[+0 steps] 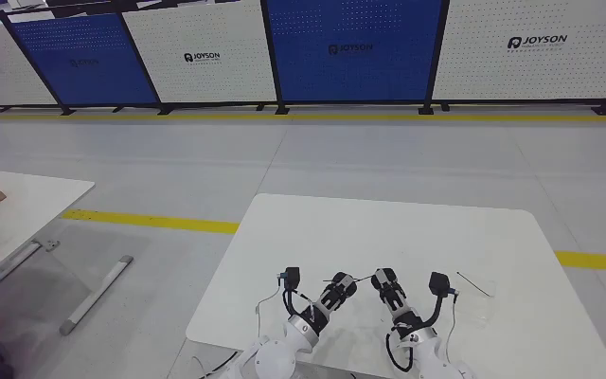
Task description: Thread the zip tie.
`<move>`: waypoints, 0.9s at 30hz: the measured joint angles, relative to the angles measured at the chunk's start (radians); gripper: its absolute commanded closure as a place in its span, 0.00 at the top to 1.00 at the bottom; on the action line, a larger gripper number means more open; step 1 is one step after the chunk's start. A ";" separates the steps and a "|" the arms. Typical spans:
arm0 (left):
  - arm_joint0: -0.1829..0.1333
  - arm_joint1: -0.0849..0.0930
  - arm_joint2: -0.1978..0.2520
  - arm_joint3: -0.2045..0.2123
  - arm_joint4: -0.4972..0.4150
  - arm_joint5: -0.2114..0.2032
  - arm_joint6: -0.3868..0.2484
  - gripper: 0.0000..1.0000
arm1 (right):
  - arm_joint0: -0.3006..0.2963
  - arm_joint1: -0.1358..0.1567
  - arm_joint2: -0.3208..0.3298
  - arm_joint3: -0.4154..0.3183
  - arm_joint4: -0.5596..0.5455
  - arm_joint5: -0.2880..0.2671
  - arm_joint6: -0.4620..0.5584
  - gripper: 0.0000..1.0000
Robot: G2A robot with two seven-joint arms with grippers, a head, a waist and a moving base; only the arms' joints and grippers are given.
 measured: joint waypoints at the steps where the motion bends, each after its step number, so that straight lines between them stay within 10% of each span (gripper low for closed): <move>1: 0.000 0.000 0.000 0.001 0.000 0.001 0.000 0.00 | -0.001 0.000 0.000 0.000 -0.001 0.000 0.000 0.00; 8: 0.002 0.001 0.002 -0.002 -0.010 -0.015 -0.021 0.00 | 0.002 -0.001 -0.006 0.002 -0.008 -0.001 0.009 0.00; 9: 0.002 0.001 0.000 -0.002 -0.013 -0.016 -0.022 0.00 | 0.003 -0.001 -0.006 0.001 -0.006 -0.005 0.008 0.39; 10: 0.002 0.001 -0.002 -0.002 -0.015 -0.015 -0.022 0.00 | 0.003 -0.002 -0.006 0.000 -0.002 -0.015 0.006 1.00; 27: 0.008 -0.008 -0.040 -0.055 -0.159 0.061 0.082 0.00 | -0.060 0.012 0.063 -0.020 0.053 -0.144 0.013 1.00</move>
